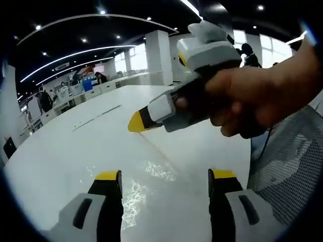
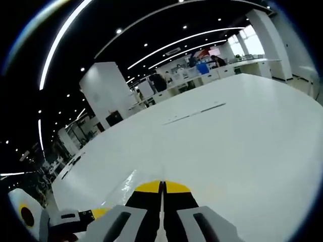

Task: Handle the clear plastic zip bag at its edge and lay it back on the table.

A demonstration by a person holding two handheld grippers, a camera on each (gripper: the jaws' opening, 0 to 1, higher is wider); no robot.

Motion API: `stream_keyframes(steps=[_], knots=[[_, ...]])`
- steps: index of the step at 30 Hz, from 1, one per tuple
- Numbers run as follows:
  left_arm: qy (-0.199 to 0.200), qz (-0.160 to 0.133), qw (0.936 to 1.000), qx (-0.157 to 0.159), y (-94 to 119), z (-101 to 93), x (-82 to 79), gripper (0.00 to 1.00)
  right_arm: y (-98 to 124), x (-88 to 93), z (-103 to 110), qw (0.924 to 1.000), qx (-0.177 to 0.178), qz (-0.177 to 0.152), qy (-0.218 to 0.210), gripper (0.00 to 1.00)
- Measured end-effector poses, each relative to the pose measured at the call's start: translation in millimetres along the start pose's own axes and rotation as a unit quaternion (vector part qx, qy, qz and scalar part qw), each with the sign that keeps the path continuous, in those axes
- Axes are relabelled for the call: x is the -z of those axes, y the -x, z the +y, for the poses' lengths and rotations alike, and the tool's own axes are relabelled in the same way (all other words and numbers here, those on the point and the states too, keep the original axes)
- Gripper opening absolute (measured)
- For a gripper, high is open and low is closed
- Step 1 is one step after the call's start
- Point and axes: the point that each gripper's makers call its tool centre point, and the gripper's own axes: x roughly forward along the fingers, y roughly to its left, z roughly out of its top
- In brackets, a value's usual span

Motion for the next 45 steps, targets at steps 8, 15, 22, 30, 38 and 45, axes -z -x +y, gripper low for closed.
stream_keyframes(steps=[8, 15, 22, 30, 38, 45], knots=[[-0.011, 0.010, 0.9999, 0.008, -10, -12.9, 5.8, 0.58, 0, -4.6, 3, 0.9999, 0.001, -0.006, -0.010, 0.00], [0.006, 0.023, 0.9997, 0.006, -21, -13.8, 9.3, 0.49, 1, -6.5, 3, 0.9998, 0.004, -0.011, -0.014, 0.00], [0.001, 0.039, 0.9992, -0.004, -26, -8.4, 14.3, 0.37, 4, -10.0, 5, 0.9995, 0.003, -0.016, -0.026, 0.00], [-0.001, 0.049, 0.9988, -0.006, -17, 0.3, 19.6, 0.18, 7, -14.9, 4, 0.9994, 0.006, -0.021, -0.028, 0.00], [-0.008, 0.048, 0.9983, -0.033, -2, 27.3, 23.1, 0.10, 13, -6.6, 0, 0.9995, 0.013, -0.013, -0.024, 0.00], [-0.047, 0.055, 0.9968, -0.035, 13, 44.5, 27.2, 0.01, 18, -0.9, 3, 0.9999, 0.010, -0.003, 0.001, 0.00]])
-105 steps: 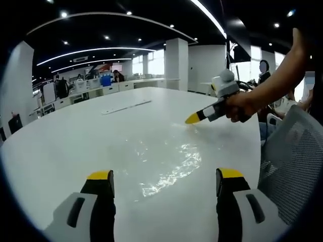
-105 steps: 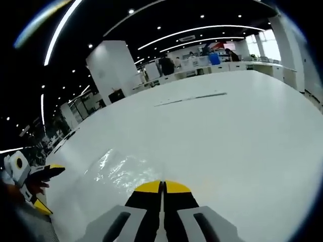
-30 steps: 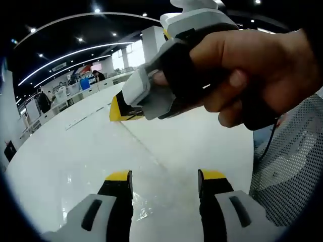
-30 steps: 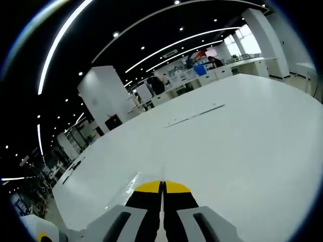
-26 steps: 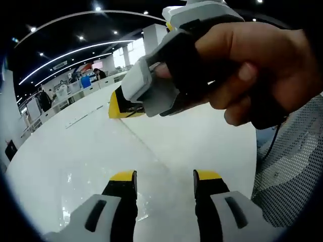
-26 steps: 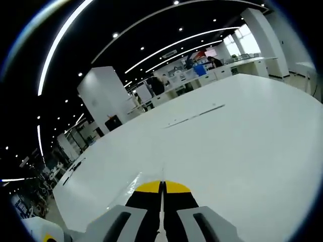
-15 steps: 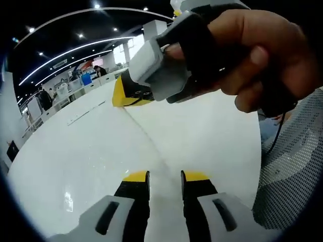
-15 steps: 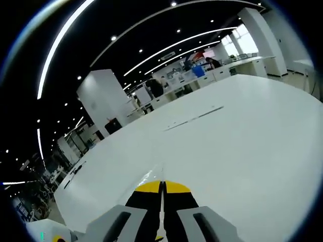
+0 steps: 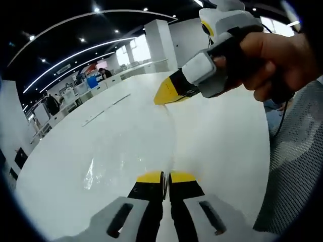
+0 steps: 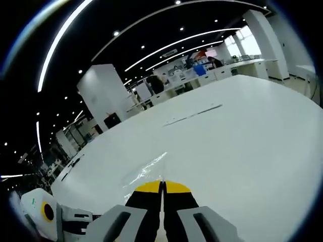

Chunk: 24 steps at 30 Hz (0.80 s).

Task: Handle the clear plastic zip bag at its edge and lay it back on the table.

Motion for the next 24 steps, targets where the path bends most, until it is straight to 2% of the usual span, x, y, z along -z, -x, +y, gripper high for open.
stream_keyframes(steps=[3, 8, 10, 11, 12, 13, 17, 18, 21, 22, 24], knots=[[-0.025, 0.004, 0.9997, 0.004, 5, 5.2, 0.8, 0.00, 1, 4.4, 2, 0.9998, -0.001, 0.010, 0.016, 0.00], [-0.072, 0.005, 0.9968, 0.035, 9, 9.6, 0.0, 0.00, 5, 12.4, 1, 0.9987, 0.004, 0.028, 0.042, 0.00], [-0.098, 0.014, 0.9938, 0.050, 10, 10.4, 2.7, 0.00, 6, 19.6, 5, 0.9967, -0.015, 0.045, 0.066, 0.00], [-0.126, 0.022, 0.9901, 0.057, 12, 10.7, 4.8, 0.00, 9, 23.5, 9, 0.9938, -0.028, 0.057, 0.091, 0.00], [-0.139, 0.021, 0.9880, 0.064, 12, 9.8, 5.1, 0.00, 10, 22.5, 8, 0.9906, -0.024, 0.058, 0.122, 0.00], [-0.147, 0.018, 0.9868, 0.067, 13, 9.6, 4.5, 0.00, 13, 21.4, 11, 0.9819, -0.033, 0.058, 0.178, 0.00], [-0.158, 0.021, 0.9840, 0.080, 16, 10.3, 4.8, 0.00, 21, 23.7, 24, 0.9731, -0.063, 0.058, 0.214, 0.05], [-0.159, 0.022, 0.9836, 0.082, 17, 10.9, 4.8, 0.00, 22, 24.3, 25, 0.9722, -0.066, 0.057, 0.217, 0.06], [-0.168, 0.026, 0.9818, 0.085, 18, 13.3, 6.4, 0.00, 26, 24.5, 26, 0.9617, -0.068, 0.058, 0.259, 0.07], [-0.170, 0.026, 0.9811, 0.088, 19, 13.2, 6.6, 0.00, 28, 24.4, 28, 0.9605, -0.070, 0.056, 0.264, 0.07], [-0.182, 0.027, 0.9787, 0.092, 20, 13.7, 7.3, 0.00, 29, 28.1, 36, 0.9526, -0.100, 0.057, 0.281, 0.07]])
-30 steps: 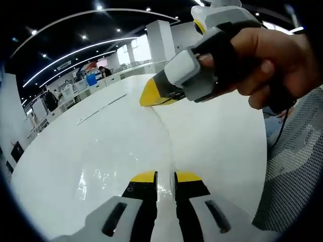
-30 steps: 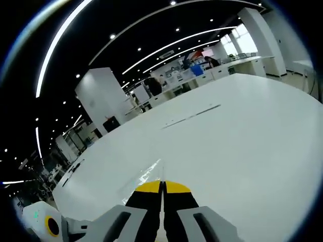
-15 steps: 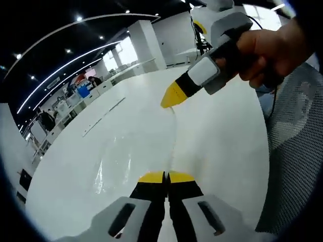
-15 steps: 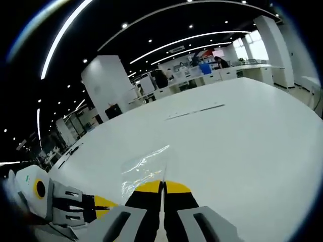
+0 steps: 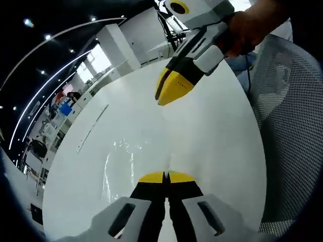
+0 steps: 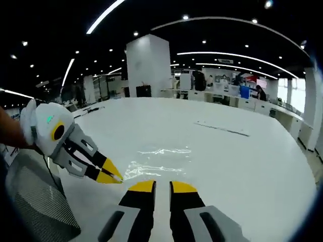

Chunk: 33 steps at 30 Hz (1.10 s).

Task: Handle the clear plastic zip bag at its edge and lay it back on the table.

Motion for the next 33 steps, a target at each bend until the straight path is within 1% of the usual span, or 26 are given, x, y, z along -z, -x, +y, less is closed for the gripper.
stream_keyframes(steps=[1, 2, 5, 8, 9, 11, 14, 17, 20, 23, 27, 33], knots=[[-0.003, -0.001, 1.0000, 0.003, 1, -0.9, 0.0, 0.00, 0, 0.8, 3, 1.0000, -0.007, 0.003, 0.003, 0.07], [-0.008, 0.002, 0.9999, 0.006, 1, -1.4, 0.8, 0.00, -1, 1.0, 8, 0.9996, -0.021, 0.005, 0.016, 0.08], [-0.026, 0.006, 0.9995, 0.017, 3, -4.4, 1.5, 0.00, 1, -0.6, 22, 0.9979, -0.045, 0.009, 0.046, 0.07], [-0.033, 0.002, 0.9992, 0.022, 5, -4.4, -0.4, 0.00, -1, -2.1, 34, 0.9957, -0.073, 0.011, 0.055, 0.08], [-0.035, 0.000, 0.9991, 0.024, 6, -4.3, -0.9, 0.00, -1, -1.7, 38, 0.9945, -0.081, 0.014, 0.065, 0.08], [-0.043, -0.005, 0.9986, 0.031, 8, -5.0, -2.0, 0.00, -1, 0.4, 42, 0.9920, -0.091, 0.022, 0.085, 0.08], [-0.053, -0.006, 0.9978, 0.040, 11, -6.1, -2.1, 0.00, -3, 2.6, 45, 0.9875, -0.101, 0.030, 0.117, 0.08], [-0.065, -0.004, 0.9966, 0.050, 14, -8.0, -2.5, 0.00, -4, 2.0, 53, 0.9838, -0.116, 0.032, 0.133, 0.07], [-0.085, -0.005, 0.9944, 0.063, 16, -11.7, -4.2, 0.00, -6, 3.8, 59, 0.9779, -0.130, 0.038, 0.160, 0.07], [-0.098, -0.001, 0.9928, 0.068, 15, -12.8, -2.8, 0.00, -7, 5.4, 65, 0.9728, -0.142, 0.041, 0.178, 0.07], [-0.118, -0.003, 0.9896, 0.081, 14, -17.1, -3.7, 0.00, -10, 11.3, 73, 0.9629, -0.155, 0.052, 0.214, 0.06], [-0.131, -0.004, 0.9870, 0.093, 13, -21.4, -4.0, 0.00, -11, 18.1, 81, 0.9543, -0.165, 0.063, 0.241, 0.05]])
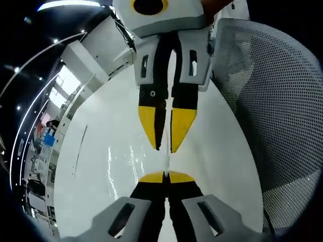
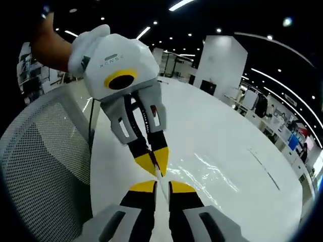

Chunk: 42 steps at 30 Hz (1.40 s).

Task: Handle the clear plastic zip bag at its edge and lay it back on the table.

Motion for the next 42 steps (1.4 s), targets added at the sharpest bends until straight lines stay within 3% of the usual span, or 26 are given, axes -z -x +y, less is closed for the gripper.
stream_keyframes(steps=[14, 42], knots=[[-0.032, 0.003, 0.9989, 0.034, -4, -13.6, -8.4, 0.00, -7, 3.9, 13, 0.9988, -0.013, 0.022, 0.042, 0.02], [-0.010, 0.003, 0.9994, 0.032, -5, -11.2, -6.9, 0.00, -8, 5.5, 8, 0.9973, 0.004, 0.032, 0.065, 0.00]])
